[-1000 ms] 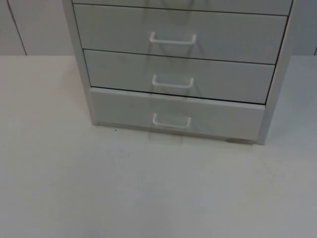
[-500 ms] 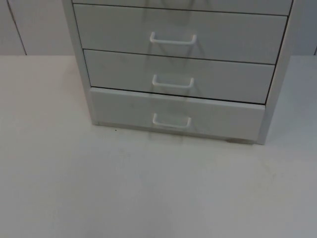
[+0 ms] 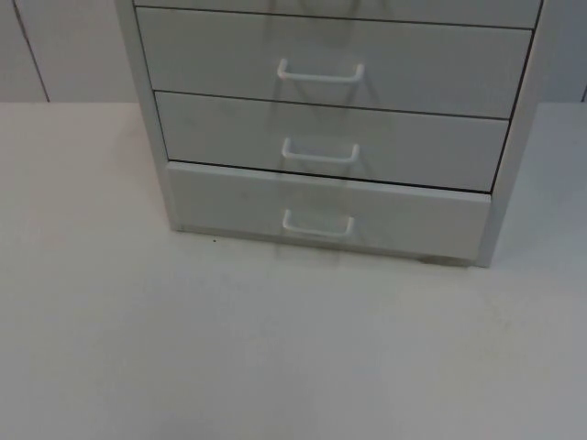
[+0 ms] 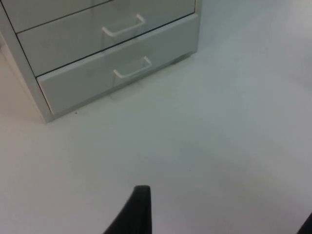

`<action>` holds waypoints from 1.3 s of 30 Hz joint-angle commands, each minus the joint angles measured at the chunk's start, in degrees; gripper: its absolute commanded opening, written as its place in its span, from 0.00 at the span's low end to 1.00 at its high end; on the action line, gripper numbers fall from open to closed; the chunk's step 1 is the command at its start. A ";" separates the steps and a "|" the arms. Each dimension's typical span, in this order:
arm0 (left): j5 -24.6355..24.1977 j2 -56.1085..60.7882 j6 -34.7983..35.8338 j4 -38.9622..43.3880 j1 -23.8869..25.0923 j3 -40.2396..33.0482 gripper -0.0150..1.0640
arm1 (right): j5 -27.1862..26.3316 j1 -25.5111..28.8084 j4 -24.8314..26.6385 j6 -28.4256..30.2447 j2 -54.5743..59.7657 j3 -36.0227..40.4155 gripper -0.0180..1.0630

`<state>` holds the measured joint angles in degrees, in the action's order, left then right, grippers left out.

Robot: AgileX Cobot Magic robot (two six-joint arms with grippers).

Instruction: Open the drawer with the left hand, place the block into the drawer with the right hand, then close the drawer with the left hand.

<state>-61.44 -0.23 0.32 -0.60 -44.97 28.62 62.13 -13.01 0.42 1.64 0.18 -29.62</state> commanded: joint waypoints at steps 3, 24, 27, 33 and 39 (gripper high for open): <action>-0.13 0.23 0.14 -0.40 -0.21 -0.26 0.99 | -0.23 -0.16 -0.42 -0.38 -0.18 0.06 0.99; -0.13 0.23 0.14 -0.40 -0.21 -0.26 0.99 | -0.23 -0.16 -0.42 -0.28 -0.18 0.06 0.99; -0.13 0.23 0.14 -0.40 -0.21 -0.26 0.99 | -0.39 -0.16 -0.05 -0.28 -0.18 0.06 0.99; -0.13 0.23 0.14 -0.40 -0.21 -0.26 0.99 | -0.38 2.98 -0.05 -0.28 -0.18 0.06 0.99; -0.13 0.23 0.14 -0.40 -0.21 -0.26 0.99 | -0.38 10.74 -0.05 -0.28 -0.18 0.06 0.99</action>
<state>-61.44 -0.23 0.32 -0.60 -44.97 28.62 62.13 -4.67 0.42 1.18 0.18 -29.62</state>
